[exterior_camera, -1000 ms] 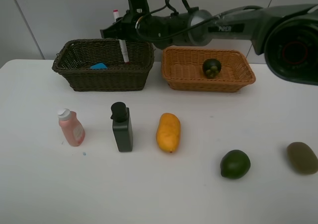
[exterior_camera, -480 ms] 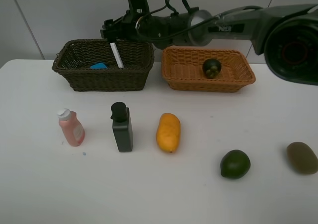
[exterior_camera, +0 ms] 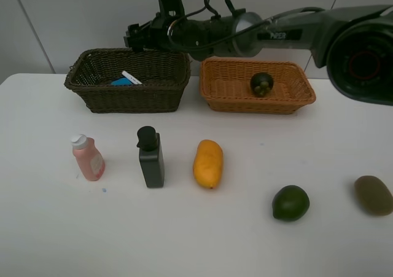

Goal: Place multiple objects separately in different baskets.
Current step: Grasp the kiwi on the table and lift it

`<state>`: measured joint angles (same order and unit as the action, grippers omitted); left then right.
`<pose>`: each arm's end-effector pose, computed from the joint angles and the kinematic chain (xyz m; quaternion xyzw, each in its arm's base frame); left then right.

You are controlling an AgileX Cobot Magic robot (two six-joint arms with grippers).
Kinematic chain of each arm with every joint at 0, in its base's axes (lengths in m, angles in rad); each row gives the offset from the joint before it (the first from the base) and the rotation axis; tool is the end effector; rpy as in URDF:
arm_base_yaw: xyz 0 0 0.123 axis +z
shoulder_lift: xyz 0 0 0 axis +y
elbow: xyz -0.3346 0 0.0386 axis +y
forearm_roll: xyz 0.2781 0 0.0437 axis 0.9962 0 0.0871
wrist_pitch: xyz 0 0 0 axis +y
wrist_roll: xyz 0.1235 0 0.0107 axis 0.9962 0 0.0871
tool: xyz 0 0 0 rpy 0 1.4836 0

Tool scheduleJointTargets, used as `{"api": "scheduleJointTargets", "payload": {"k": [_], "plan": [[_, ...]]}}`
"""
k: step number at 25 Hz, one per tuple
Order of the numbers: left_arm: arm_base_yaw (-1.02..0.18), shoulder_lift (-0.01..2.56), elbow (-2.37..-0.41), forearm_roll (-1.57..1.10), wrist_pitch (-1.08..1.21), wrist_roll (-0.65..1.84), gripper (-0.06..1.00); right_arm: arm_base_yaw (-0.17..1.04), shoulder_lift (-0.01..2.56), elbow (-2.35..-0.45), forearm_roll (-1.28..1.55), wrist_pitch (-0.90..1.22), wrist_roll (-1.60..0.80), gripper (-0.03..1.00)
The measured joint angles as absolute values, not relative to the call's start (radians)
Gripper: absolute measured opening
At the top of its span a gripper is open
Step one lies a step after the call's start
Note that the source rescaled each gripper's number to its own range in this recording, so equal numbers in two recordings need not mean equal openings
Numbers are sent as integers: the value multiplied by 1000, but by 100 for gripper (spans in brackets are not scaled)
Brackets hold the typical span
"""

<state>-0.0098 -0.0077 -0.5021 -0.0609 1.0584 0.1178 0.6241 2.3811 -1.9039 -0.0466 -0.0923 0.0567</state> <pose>-0.0027 -0.0066 0.2778 0.0555 0.8479 -0.0020 0.5273 0.5309 0.3830 0.2003 -0.2442 0.7662 0.1870 0.5642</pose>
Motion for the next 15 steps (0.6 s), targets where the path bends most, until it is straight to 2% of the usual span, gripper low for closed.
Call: {"api": "scheduleJointTargets", "payload": {"k": [15], "plan": [[-10,-8,-502,-61,1058,118,100,619,2211,-1904,-51,298,58,100]]}}
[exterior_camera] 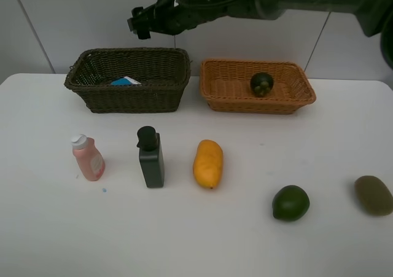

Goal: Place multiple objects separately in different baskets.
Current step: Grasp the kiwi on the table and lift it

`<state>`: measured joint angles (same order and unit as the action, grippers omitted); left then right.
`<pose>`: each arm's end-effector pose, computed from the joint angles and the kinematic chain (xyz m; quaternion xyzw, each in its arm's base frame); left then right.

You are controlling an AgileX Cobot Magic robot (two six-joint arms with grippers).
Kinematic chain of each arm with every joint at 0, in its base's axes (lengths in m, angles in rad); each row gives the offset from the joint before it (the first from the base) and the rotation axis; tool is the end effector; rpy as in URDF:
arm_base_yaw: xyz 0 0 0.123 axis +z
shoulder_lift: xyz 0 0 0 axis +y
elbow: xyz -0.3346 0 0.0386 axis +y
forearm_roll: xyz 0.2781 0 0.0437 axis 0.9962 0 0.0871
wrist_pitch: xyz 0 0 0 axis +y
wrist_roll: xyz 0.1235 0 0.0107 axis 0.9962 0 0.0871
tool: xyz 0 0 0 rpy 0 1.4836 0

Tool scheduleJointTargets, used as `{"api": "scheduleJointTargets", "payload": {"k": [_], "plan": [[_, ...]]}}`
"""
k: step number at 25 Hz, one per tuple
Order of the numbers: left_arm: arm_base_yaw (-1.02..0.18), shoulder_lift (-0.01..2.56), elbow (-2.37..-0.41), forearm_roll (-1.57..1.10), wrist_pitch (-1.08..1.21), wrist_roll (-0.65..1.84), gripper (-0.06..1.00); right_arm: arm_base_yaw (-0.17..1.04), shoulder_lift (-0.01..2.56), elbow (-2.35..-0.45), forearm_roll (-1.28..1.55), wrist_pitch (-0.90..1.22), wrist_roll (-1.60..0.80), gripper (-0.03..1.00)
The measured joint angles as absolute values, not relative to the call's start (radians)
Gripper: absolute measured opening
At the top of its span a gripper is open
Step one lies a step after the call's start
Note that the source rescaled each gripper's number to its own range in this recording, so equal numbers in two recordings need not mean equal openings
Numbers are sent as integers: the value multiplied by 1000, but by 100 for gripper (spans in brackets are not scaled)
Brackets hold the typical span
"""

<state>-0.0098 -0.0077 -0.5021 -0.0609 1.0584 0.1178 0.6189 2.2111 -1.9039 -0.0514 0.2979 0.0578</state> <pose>-0.0027 -0.0066 0.2778 0.0555 0.8479 -0.0020 0.5273 0.5035 0.3563 0.2644 -0.2561 0.8257 0.1489 0.4801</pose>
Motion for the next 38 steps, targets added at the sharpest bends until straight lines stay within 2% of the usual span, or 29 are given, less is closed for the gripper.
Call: {"api": "scheduleJointTargets", "payload": {"k": [8,22,30,38], "plan": [[-10,-8,-502,-61,1058,118,100,558,2064,-1839,-100,537,58,100],[-10,-8,-502,-61,1058,118,100,343,1687,-1348,-155,690,59,100],[-10,-8,-502,-61,1058,118,100,236,1545,-1189,-174,861,59,100],[-10,-8,-502,-61,1058,118,100,103,1434,-1030,-180,922,59,100]]}}
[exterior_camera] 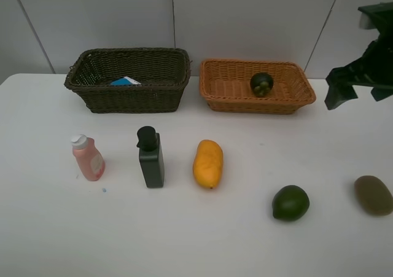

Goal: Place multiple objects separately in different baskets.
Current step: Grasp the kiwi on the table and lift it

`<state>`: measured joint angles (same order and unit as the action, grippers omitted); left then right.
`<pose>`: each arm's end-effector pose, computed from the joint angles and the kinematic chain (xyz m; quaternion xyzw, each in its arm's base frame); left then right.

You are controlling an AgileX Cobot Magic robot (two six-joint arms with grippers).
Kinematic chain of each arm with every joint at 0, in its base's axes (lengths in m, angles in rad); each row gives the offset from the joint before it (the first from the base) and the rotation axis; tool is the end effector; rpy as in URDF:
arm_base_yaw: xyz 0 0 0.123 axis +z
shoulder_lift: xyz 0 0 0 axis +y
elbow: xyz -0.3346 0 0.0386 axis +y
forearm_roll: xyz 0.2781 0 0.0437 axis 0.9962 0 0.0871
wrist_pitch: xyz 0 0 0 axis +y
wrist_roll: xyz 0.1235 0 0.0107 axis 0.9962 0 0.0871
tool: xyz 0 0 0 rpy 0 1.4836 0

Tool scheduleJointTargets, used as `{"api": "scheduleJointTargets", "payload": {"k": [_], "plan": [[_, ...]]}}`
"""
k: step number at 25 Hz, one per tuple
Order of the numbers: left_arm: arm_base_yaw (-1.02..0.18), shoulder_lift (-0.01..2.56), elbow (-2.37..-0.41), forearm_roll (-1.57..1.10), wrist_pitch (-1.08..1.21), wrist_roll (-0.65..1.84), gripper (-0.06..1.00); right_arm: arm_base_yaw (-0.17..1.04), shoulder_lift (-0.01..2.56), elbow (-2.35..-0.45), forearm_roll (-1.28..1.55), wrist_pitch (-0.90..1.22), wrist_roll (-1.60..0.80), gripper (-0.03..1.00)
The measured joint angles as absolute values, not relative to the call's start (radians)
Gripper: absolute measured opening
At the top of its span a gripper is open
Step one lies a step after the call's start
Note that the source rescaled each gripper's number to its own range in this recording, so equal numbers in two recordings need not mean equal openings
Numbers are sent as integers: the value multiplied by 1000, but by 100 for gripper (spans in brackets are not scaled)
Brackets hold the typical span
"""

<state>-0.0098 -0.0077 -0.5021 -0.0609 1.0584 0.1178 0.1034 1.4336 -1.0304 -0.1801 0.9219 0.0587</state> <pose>-0.0027 -0.0066 0.2778 0.0555 0.8479 -0.0020 0.5273 0.3065 0.0140 0.2751 -0.0637 0.9810 -0.0660 0.1709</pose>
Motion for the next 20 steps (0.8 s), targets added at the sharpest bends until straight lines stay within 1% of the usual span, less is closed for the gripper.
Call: {"api": "scheduleJointTargets", "payload": {"k": [12,20], "plan": [[-10,-8,-502,-61,1058,118,100,-5,1405,-852,-156,917,59,100],[-10,-8,-502,-61,1058,118,100,-23,1404,-763,-186,890,6,100]]}}
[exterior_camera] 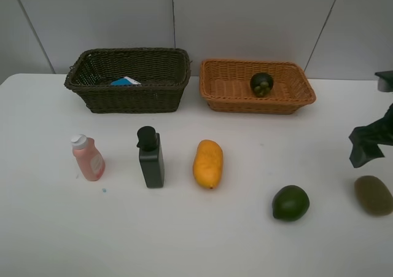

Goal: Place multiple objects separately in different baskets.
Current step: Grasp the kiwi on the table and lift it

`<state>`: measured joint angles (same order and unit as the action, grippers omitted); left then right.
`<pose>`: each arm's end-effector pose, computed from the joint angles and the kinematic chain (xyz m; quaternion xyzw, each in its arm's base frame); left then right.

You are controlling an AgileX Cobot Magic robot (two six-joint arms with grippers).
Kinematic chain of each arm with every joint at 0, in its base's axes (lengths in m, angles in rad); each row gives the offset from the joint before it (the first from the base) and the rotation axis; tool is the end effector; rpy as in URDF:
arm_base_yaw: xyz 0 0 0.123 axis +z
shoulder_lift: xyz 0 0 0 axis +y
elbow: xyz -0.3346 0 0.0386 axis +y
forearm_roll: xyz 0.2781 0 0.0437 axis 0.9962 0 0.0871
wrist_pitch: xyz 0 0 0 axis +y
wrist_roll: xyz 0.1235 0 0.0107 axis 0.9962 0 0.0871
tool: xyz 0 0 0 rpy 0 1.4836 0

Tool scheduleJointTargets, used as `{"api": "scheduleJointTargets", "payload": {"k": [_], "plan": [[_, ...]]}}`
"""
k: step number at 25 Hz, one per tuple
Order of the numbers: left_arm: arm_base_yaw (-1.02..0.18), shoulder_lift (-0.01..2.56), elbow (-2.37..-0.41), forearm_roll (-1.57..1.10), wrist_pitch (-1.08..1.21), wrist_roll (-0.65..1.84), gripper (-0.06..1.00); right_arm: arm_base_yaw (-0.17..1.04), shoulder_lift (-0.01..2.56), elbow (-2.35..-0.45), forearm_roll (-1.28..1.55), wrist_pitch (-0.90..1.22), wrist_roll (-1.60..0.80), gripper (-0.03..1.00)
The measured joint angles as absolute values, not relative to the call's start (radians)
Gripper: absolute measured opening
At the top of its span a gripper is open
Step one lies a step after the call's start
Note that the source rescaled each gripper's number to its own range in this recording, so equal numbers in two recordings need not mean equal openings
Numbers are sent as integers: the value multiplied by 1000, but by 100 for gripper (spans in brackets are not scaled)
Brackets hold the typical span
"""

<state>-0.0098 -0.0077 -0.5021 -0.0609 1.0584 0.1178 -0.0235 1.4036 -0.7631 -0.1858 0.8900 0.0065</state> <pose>-0.0027 -0.0066 0.2778 0.0555 0.8479 -0.0020 0.5273 0.2475 -0.0236 0.2066 -0.0388 0.9944 -0.0762 0.0628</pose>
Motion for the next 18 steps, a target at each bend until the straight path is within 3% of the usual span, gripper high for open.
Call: {"api": "scheduleJointTargets", "payload": {"k": [18], "plan": [[-10,-8,-502,-61,1058,118,100,-96,1455,-695,-256,863,-43,100]]}}
